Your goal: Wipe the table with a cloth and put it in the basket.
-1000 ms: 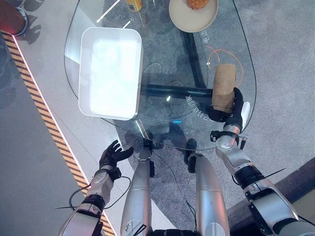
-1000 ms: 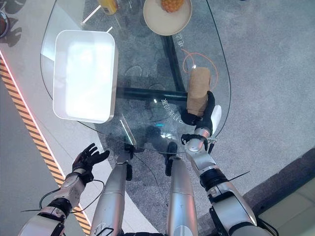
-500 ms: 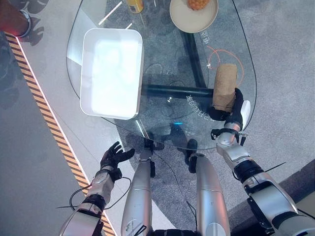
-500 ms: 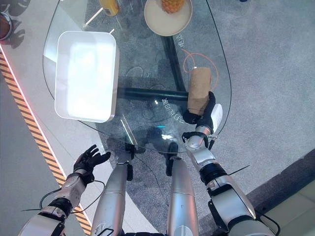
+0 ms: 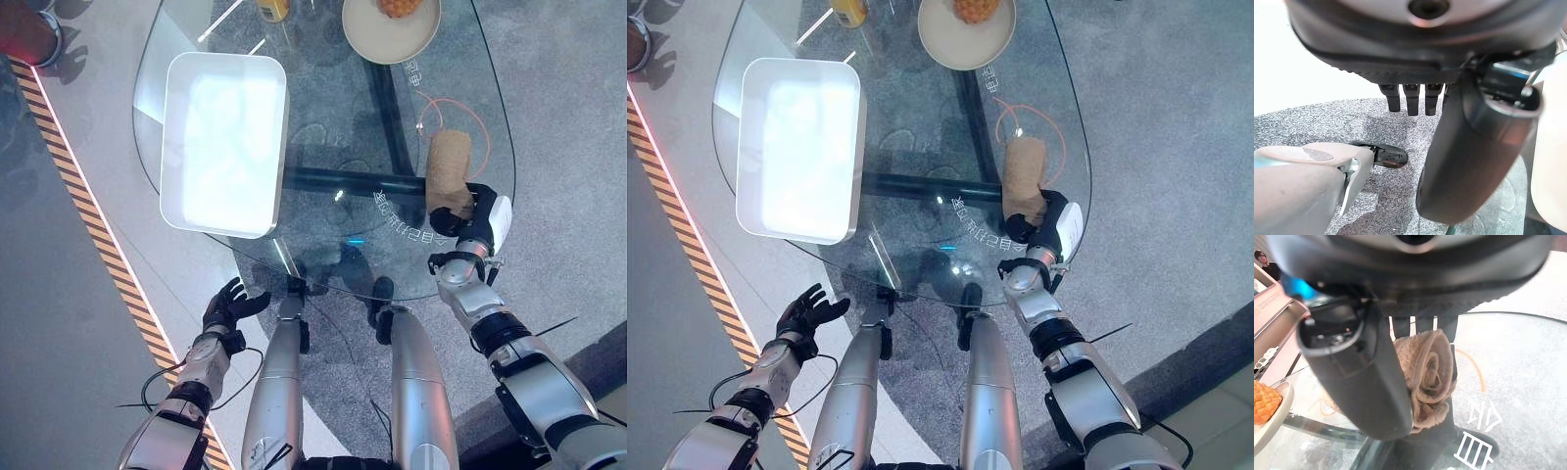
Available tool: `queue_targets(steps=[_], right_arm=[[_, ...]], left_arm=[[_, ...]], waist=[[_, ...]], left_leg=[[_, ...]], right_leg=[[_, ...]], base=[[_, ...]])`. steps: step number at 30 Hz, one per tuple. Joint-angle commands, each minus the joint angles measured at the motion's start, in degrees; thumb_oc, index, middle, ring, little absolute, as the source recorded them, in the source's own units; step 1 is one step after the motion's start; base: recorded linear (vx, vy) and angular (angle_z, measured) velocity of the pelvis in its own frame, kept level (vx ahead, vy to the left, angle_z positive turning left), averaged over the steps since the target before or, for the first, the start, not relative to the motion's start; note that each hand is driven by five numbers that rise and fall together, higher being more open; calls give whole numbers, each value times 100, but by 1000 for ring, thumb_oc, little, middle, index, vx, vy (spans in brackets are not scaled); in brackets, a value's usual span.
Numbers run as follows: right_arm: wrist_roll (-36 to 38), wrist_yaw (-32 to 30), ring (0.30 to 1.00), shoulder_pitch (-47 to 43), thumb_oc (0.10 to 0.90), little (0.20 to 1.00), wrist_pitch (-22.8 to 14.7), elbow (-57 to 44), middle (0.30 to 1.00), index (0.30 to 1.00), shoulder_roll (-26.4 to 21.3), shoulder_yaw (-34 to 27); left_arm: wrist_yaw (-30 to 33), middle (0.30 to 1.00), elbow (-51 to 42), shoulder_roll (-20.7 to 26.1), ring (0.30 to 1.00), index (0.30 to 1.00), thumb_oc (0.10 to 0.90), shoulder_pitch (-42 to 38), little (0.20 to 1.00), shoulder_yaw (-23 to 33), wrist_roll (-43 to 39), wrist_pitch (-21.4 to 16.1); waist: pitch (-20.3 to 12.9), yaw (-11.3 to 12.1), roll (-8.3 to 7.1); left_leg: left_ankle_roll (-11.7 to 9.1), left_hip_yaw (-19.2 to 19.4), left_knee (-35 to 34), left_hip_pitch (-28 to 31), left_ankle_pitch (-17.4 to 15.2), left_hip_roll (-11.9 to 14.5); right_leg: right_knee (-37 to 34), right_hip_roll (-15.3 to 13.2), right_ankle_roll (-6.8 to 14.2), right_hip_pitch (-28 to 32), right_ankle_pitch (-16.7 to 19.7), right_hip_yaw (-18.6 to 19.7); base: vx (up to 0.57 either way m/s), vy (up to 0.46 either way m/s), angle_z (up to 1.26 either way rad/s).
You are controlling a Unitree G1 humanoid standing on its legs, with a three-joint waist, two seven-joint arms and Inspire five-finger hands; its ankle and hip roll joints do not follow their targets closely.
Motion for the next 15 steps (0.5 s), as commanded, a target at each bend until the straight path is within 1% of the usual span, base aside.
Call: queue_targets(steps=[1,9,14,15], right_arm=[[-178,-10,300,-181,100,200,-174,-71,300,300,-131,176],[-228,7,300,-221,100,200,-179,-70,300,300,-147,175],[-621,26,300,-283,100,200,-178,-214,300,300,-241,267],[-815,67,300,-321,100,200,-163,-322,300,300,-258,321]], left_arm=[[124,900,9,-41,900,900,800,96,900,-5,-165,-134],[129,900,6,-42,900,900,800,79,900,-9,-180,-121],[169,900,-67,-54,900,900,800,104,900,-24,-198,-116],[170,900,-77,-47,900,900,800,112,900,-25,-198,-117]], waist=[[-111,28,190],[-111,25,187],[-111,26,198],[-111,33,196]], left_leg=[[432,439,925,-98,-926,-429],[441,448,896,-105,-915,-424],[444,439,868,-101,-902,-443],[441,435,849,-86,-893,-449]], right_leg=[[-943,215,225,18,650,187],[-961,223,235,-7,675,179],[-994,232,247,-2,688,179],[-1014,232,253,15,696,175]], base=[[0,0,0],[0,0,0],[0,0,0],[0,0,0]])
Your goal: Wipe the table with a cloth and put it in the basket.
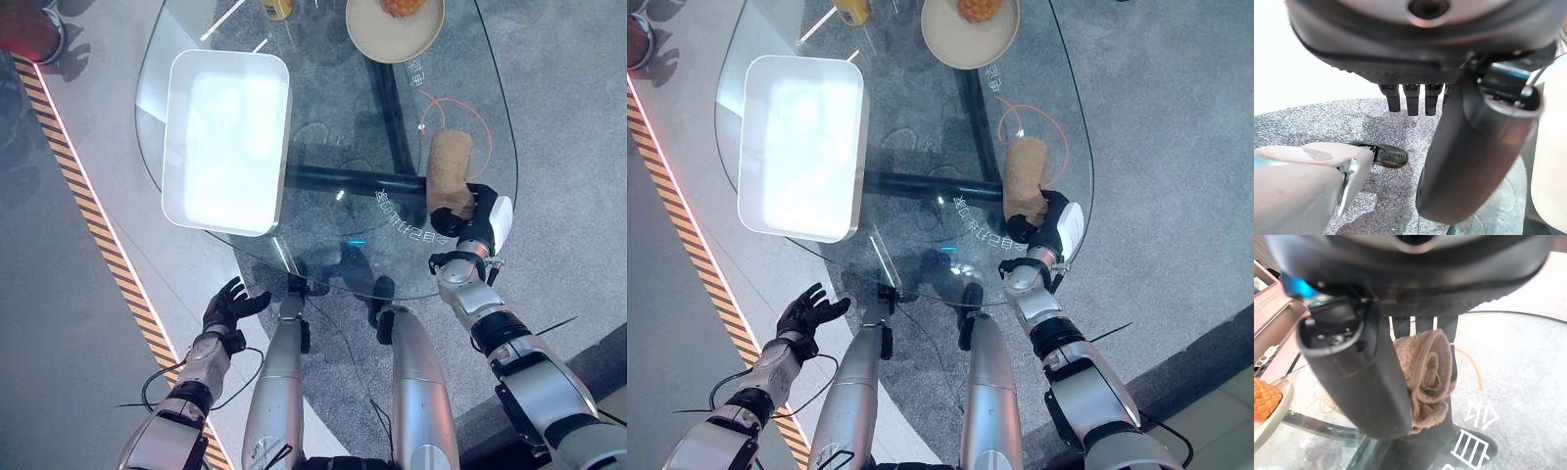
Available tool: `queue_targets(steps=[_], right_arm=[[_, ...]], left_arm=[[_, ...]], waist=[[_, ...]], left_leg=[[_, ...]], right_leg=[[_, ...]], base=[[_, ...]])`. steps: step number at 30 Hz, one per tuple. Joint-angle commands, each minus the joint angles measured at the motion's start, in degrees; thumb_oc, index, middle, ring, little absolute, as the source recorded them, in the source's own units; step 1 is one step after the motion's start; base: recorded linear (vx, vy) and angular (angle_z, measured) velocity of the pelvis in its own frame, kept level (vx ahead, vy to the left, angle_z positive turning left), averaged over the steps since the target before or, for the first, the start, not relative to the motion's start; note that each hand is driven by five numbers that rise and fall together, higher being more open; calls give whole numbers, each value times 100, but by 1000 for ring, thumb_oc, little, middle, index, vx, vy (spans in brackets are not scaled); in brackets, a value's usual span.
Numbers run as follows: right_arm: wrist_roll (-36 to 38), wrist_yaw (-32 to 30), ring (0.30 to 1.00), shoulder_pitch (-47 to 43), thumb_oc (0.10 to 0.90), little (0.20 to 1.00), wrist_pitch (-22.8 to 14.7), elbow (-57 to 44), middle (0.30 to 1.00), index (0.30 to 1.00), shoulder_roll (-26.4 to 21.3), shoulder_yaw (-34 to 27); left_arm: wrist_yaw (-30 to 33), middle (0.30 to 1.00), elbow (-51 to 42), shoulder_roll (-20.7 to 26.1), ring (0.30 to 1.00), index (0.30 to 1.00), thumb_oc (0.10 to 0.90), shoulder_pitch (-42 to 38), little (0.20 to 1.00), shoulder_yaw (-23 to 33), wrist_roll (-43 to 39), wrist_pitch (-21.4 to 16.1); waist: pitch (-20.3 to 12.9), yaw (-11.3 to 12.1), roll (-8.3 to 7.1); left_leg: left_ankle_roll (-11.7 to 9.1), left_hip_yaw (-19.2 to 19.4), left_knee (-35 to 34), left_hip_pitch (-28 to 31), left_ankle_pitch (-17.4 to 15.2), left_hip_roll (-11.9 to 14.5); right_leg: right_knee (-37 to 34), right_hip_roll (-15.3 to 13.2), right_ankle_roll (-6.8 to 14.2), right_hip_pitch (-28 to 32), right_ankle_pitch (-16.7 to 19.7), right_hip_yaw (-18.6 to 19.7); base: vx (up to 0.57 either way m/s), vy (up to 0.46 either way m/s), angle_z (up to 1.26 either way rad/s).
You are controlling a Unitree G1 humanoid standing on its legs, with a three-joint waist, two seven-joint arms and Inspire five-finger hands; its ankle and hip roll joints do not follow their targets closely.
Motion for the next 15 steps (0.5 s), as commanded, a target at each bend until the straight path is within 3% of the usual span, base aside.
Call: queue_targets(steps=[1,15], right_arm=[[-723,79,300,-329,100,200,-146,-383,300,300,-256,309],[-1810,928,300,-614,100,200,30,-1283,300,300,-294,1073]], left_arm=[[161,900,2,-44,900,900,800,116,900,-22,-198,-125],[90,900,0,-121,900,900,800,119,900,26,-115,-180]], waist=[[-111,32,183],[-111,72,191]], left_leg=[[458,437,880,-55,-878,-451],[443,470,759,-10,-826,-484]], right_leg=[[-993,224,252,46,704,176],[-1097,188,246,80,683,120]], base=[[0,0,0],[0,0,0]])
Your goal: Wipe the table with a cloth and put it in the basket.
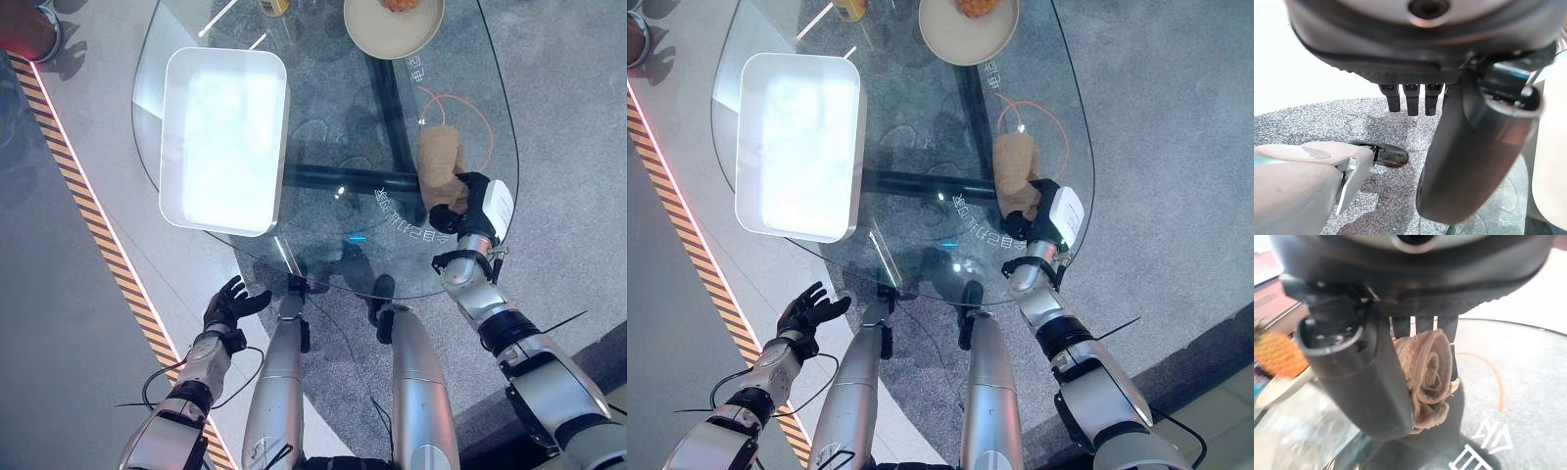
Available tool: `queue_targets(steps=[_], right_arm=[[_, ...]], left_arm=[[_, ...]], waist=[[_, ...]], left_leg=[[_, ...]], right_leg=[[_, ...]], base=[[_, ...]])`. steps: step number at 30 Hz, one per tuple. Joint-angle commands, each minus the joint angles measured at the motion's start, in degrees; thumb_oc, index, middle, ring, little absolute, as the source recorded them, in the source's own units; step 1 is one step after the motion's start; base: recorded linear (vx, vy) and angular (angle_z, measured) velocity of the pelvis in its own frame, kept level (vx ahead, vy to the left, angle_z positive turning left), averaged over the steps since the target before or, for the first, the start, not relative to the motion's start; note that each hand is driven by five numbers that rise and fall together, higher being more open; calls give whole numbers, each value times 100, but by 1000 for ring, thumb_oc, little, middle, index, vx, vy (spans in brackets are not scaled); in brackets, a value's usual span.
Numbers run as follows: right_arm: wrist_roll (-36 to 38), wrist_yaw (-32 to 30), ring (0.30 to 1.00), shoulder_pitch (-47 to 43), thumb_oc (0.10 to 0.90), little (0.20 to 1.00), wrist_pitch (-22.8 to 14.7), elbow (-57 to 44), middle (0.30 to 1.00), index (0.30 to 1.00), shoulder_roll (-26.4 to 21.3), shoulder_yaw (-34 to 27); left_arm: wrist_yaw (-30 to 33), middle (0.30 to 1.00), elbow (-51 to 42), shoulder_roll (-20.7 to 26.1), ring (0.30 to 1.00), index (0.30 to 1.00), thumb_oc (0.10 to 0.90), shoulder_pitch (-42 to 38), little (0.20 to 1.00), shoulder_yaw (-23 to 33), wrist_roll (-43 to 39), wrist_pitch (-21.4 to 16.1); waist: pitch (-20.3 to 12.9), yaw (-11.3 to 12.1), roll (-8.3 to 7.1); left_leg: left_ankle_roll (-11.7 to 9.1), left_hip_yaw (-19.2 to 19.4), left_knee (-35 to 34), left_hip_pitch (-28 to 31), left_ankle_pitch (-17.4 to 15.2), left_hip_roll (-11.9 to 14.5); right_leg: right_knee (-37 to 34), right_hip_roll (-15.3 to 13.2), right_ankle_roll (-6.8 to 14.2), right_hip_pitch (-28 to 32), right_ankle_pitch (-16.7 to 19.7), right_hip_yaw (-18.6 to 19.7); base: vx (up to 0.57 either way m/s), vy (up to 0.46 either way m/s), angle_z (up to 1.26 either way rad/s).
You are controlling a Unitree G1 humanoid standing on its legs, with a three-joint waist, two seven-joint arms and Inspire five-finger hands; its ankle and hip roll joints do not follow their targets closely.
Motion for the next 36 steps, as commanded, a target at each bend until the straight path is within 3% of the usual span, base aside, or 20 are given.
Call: queue_targets(steps=[1,8,30,36], right_arm=[[-637,345,300,-617,100,200,-337,-747,300,300,40,550],[-741,537,300,-792,100,200,-258,-847,300,300,107,805],[-1472,1938,300,-1321,100,200,-1,-1040,300,300,316,1655],[-1590,1986,300,-1265,100,200,71,-993,300,300,338,1810]], left_arm=[[70,900,-5,-85,900,900,800,129,900,36,-116,-188],[-11,900,37,-113,900,900,800,143,900,51,-101,-248],[-74,900,49,-305,900,900,800,146,900,-72,-98,-264],[-75,900,46,-313,900,900,800,137,900,-116,-122,-266]], waist=[[-120,69,153],[-120,126,207],[-120,233,369],[-120,237,374]], left_leg=[[457,463,832,-6,-889,-498],[447,449,816,61,-870,-539],[404,474,687,183,-750,-601],[399,478,693,184,-740,-601]], right_leg=[[-1097,176,244,125,684,121],[-1114,119,238,186,680,97],[-1104,-7,195,208,681,22],[-1099,-29,193,207,689,13]], base=[[0,0,0],[1,2,1],[0,11,3],[0,0,0]])
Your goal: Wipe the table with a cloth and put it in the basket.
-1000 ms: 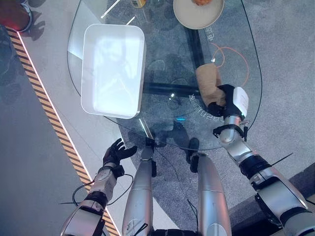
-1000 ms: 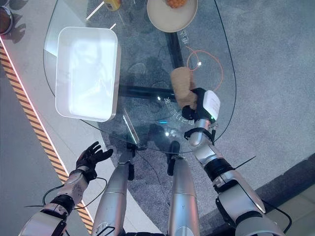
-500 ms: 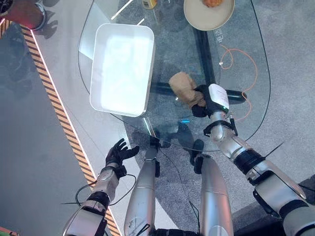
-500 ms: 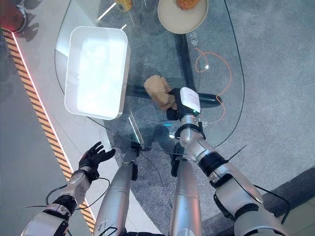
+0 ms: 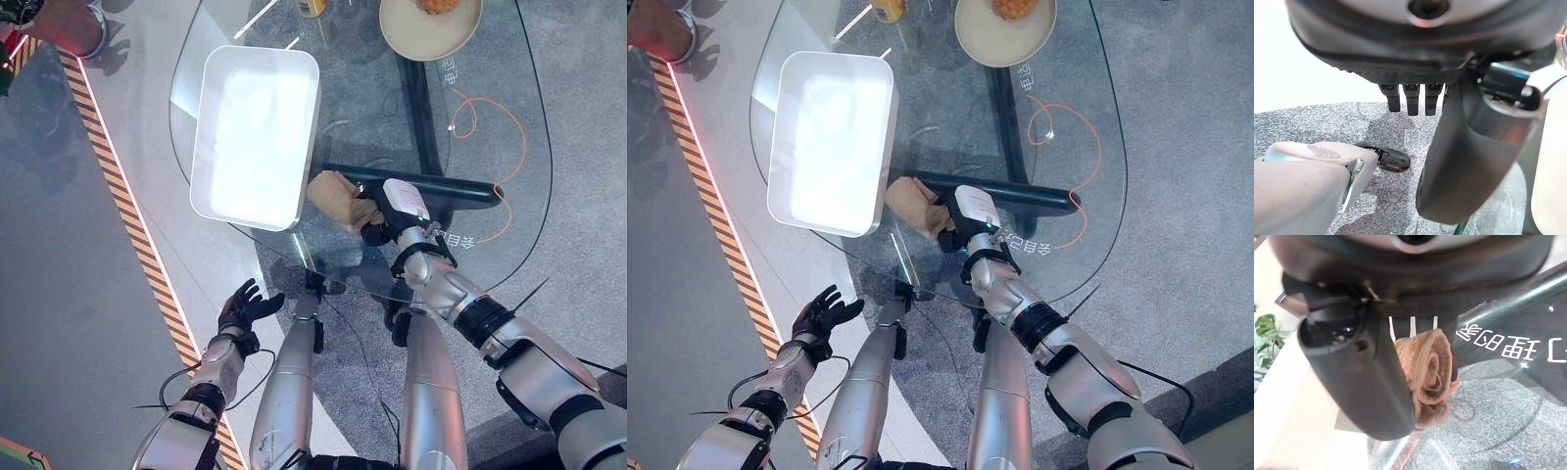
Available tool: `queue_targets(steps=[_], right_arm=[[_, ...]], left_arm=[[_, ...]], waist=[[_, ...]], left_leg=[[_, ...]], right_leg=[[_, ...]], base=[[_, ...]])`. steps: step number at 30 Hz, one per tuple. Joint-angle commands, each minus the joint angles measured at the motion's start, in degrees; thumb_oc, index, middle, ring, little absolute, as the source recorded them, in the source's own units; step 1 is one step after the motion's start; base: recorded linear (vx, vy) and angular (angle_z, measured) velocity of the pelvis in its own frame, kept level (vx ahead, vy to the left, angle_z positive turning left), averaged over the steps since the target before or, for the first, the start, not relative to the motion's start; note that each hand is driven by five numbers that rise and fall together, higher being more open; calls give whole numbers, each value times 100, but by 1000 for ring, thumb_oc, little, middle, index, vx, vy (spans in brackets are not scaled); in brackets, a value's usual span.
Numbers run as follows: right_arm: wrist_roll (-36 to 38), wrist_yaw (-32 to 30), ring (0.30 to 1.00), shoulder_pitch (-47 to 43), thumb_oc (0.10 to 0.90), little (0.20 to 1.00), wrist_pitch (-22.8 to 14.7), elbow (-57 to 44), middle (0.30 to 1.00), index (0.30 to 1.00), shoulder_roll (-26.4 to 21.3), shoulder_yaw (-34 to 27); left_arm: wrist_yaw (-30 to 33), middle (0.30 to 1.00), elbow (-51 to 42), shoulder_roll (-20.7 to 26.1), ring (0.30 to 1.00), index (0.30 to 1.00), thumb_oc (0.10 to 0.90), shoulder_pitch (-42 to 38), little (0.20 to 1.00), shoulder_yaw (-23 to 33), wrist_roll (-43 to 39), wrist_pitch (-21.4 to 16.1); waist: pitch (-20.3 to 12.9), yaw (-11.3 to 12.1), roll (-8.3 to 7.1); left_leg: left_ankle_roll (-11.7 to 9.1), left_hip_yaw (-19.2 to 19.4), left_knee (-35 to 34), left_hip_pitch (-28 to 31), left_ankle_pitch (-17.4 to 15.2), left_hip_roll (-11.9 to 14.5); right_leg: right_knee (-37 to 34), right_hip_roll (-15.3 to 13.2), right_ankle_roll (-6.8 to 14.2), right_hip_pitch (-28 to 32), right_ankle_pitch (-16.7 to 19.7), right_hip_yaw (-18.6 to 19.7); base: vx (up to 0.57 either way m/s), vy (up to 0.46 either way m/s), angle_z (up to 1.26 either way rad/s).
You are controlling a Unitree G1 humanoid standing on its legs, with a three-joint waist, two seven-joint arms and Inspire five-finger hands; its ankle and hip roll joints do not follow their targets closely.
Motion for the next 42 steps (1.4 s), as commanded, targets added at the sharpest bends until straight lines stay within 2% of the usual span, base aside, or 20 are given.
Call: queue_targets(steps=[1,8,15,16,18,21,35,42], right_arm=[[-340,-41,300,-611,100,200,-292,-647,300,300,94,248],[-222,-434,300,-628,100,200,-152,-511,300,300,21,199],[382,-1694,300,-738,100,200,36,19,300,300,-225,-162],[383,-1695,300,-739,100,200,35,20,300,300,-225,-162],[747,-2180,300,-845,100,200,-44,358,300,300,-429,-411],[1040,-2462,300,-965,100,200,-155,735,300,300,-654,-687],[1333,-2934,300,-934,100,200,-702,2255,300,300,-1384,-1649],[1878,-3144,300,-774,100,200,-879,3288,300,300,-1643,-2204]], left_arm=[[-56,900,51,42,900,900,800,105,900,-123,-129,-236],[-75,900,98,89,900,900,800,28,900,-157,-180,-195],[-128,900,243,153,900,900,800,-10,900,-175,-258,-235],[-129,900,244,153,900,900,800,-10,900,-175,-258,-235],[-136,900,294,220,900,900,800,-12,900,-191,-283,-241],[-136,900,281,311,900,900,800,-13,900,-183,-310,-204],[-191,900,149,615,900,900,800,-28,900,-153,-398,-70],[-334,900,282,797,900,900,800,-125,900,-83,-421,-29]], waist=[[-117,-35,152],[-117,-46,135],[-117,-35,136],[-117,-34,137],[-117,-19,109],[-117,-2,82],[-117,-7,11],[-117,-10,-33]], left_leg=[[360,480,973,1,-862,-455],[356,490,1014,-34,-863,-433],[377,496,1018,-51,-866,-387],[377,496,1018,-51,-867,-387],[401,483,1059,-72,-901,-350],[433,464,1126,-128,-939,-321],[564,370,1328,-358,-1100,-306],[604,321,1390,-427,-1159,-287]], right_leg=[[-1239,155,199,191,717,20],[-1223,144,216,162,744,19],[-1189,164,239,149,762,11],[-1189,164,239,149,762,12],[-1144,177,260,139,769,-2],[-1082,202,273,97,773,-5],[-989,270,279,-90,779,20],[-997,288,310,-113,799,25]], base=[[0,0,0],[0,0,0],[0,0,0],[13,-36,2],[19,-51,1],[12,-37,1],[0,-16,2],[-3,-23,3]])
